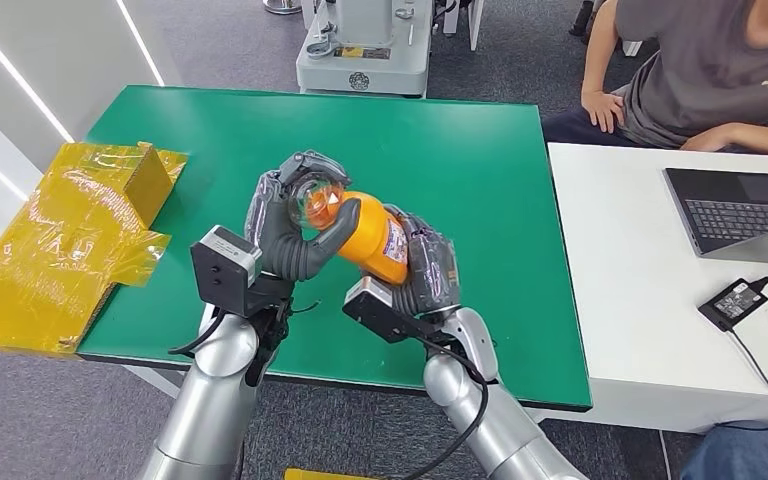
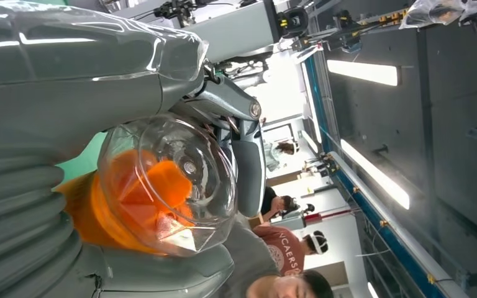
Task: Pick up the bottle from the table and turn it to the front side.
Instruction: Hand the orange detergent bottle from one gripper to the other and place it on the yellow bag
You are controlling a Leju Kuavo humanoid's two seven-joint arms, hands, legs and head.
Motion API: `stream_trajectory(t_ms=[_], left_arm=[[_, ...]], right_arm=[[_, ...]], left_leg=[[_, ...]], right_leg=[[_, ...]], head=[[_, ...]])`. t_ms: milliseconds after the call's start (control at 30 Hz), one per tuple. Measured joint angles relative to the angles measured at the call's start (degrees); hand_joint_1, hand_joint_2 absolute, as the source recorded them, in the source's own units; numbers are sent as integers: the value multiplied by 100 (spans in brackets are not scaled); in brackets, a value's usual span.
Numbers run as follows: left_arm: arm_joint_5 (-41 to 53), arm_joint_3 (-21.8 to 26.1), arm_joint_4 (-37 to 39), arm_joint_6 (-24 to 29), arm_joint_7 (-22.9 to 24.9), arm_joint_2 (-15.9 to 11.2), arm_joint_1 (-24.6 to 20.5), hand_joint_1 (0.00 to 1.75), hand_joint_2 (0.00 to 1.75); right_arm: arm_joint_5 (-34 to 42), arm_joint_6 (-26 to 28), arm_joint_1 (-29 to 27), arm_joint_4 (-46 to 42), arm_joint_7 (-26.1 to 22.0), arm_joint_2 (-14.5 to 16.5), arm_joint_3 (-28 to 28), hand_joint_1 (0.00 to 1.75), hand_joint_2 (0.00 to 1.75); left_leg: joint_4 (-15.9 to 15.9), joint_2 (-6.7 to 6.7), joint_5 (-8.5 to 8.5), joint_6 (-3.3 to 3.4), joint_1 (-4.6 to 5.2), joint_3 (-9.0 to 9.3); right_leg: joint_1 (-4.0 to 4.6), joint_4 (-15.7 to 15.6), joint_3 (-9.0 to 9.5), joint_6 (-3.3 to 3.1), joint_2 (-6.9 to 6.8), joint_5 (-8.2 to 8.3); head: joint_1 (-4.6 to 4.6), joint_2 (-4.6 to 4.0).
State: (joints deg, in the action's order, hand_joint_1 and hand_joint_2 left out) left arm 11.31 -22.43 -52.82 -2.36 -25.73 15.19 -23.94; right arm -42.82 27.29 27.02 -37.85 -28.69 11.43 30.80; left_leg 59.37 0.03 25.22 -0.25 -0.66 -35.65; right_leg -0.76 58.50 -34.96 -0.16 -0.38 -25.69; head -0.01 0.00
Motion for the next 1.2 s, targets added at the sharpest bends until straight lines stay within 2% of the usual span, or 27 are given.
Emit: stream_trajectory(t_ms=[167,300,767,1067,1100,1200], left_arm=[[23,0,-5,2,18,0,-2,175,175],[16,-4,-5,1,39,0,-2,0,175],[-87,-28,-36,13,39,0,22,0,175],[-249,-28,-583,92,50,-54,270,3,175],[-261,-28,-644,96,52,-62,286,38,175],[-294,-28,-799,100,53,-87,332,167,175]], right_arm=[[66,47,0,17,-29,3,23,175,175],[110,90,13,40,-39,3,44,175,175],[228,104,108,47,-209,9,119,175,175],[237,55,123,45,-198,11,246,175,175],[237,46,123,45,-197,11,258,175,175],[238,36,121,49,-201,11,290,175,175]], left_leg=[[0,0,0,0,0,0],[0,0,0,0,0,0],[0,0,0,0,0,0],[-1,0,0,0,0,0],[-1,0,0,0,0,0],[0,0,0,0,0,0]], right_leg=[[0,0,0,0,0,0],[0,0,0,0,0,0],[0,1,0,0,0,0],[0,1,0,0,0,0],[0,1,0,0,-1,0],[0,1,0,0,-1,0]], head=[[-1,0],[0,0],[0,0],[-1,0],[-1,0],[0,0]])
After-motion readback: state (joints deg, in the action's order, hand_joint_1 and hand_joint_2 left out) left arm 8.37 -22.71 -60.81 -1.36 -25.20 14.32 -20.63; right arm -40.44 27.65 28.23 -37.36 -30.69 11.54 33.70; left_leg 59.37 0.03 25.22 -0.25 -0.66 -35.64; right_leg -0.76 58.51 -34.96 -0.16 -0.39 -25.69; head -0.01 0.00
